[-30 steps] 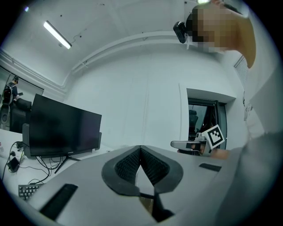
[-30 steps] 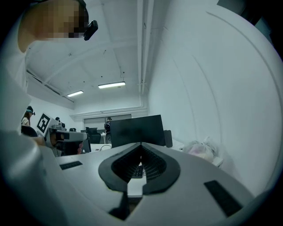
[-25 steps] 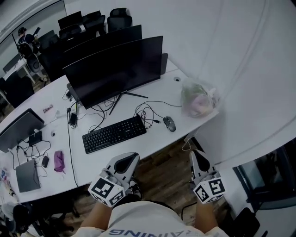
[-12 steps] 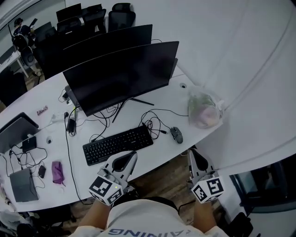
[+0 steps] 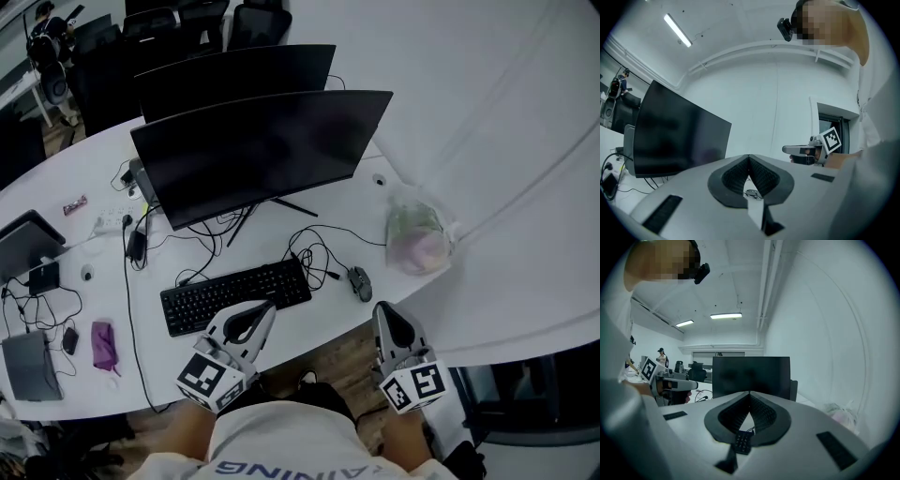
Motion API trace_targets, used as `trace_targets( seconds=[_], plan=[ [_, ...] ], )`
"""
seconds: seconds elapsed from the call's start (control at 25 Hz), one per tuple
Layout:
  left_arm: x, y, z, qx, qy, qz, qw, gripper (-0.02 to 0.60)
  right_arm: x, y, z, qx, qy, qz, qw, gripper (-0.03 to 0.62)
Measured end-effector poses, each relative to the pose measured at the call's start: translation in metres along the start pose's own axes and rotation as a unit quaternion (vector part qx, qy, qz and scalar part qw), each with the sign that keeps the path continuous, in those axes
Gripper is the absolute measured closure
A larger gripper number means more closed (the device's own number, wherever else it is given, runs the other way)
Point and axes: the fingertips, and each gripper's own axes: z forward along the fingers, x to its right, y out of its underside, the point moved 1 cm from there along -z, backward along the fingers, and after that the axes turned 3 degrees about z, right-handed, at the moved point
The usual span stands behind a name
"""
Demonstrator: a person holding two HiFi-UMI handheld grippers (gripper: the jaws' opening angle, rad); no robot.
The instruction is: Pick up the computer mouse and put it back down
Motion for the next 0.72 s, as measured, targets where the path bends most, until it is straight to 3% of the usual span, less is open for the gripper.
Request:
trace_targets(
  seconds=[0.16,0.72],
  plan=[
    [-0.006,0.002,0.009,-0.01,-0.016,-0.001,0.9998,0.577,0.007,0.001,0.007,0.016,-0.024,-0.008,1.0,0.574],
    [0.02,0.02,0.076,-0.053,-0.046,0.002,0.9975,0.577,0.101,0.035,0.024,-0.004,-0.007,-0.001,1.0,0.572]
  ],
)
